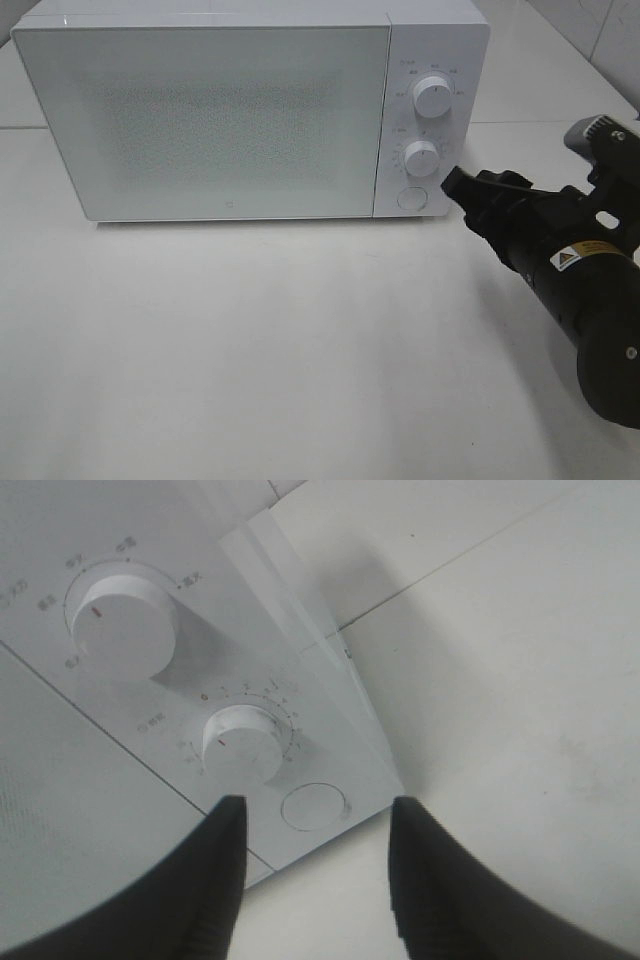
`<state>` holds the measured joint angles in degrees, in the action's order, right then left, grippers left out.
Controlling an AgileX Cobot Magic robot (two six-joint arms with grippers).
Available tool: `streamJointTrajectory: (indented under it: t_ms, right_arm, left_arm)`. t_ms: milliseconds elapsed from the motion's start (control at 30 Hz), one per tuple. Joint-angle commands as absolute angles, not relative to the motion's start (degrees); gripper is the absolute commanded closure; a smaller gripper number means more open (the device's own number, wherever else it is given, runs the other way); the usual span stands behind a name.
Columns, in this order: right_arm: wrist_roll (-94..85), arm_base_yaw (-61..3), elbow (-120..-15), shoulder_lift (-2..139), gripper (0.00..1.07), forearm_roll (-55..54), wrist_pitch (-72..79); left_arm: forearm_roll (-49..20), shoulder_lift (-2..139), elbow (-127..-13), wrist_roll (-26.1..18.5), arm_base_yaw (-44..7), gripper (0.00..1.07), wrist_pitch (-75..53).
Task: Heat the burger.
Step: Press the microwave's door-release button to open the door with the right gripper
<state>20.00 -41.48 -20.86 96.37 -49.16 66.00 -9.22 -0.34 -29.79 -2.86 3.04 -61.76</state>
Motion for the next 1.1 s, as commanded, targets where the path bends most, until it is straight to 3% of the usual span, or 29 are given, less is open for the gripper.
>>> streamJointTrajectory:
  t_ms: [33,300,567,1100]
  right_arm:
    - [31.7,-41.8,-21.0,96.1,0.75,-49.2,65.7]
    - [54.6,-41.8,-21.0,96.1,0.92,-49.3,61.8]
    - [65.4,-41.8,-21.0,96.1,1.07,-49.0,59.0]
    - [76.1,-41.8,-21.0,98.7,1.07,-48.0,55.3]
  left_arm:
    - [-9.7,-1.3,-29.7,-2.9,3.2,0.09,-61.4]
    - [-9.7,-1.3,-29.7,-2.9,3.2,0.09,-61.4]
    - [-9.7,-1.3,-29.7,-2.9,3.2,0.09,-61.4]
    - [-9.7,-1.3,-29.7,-2.9,3.2,0.09,-61.4]
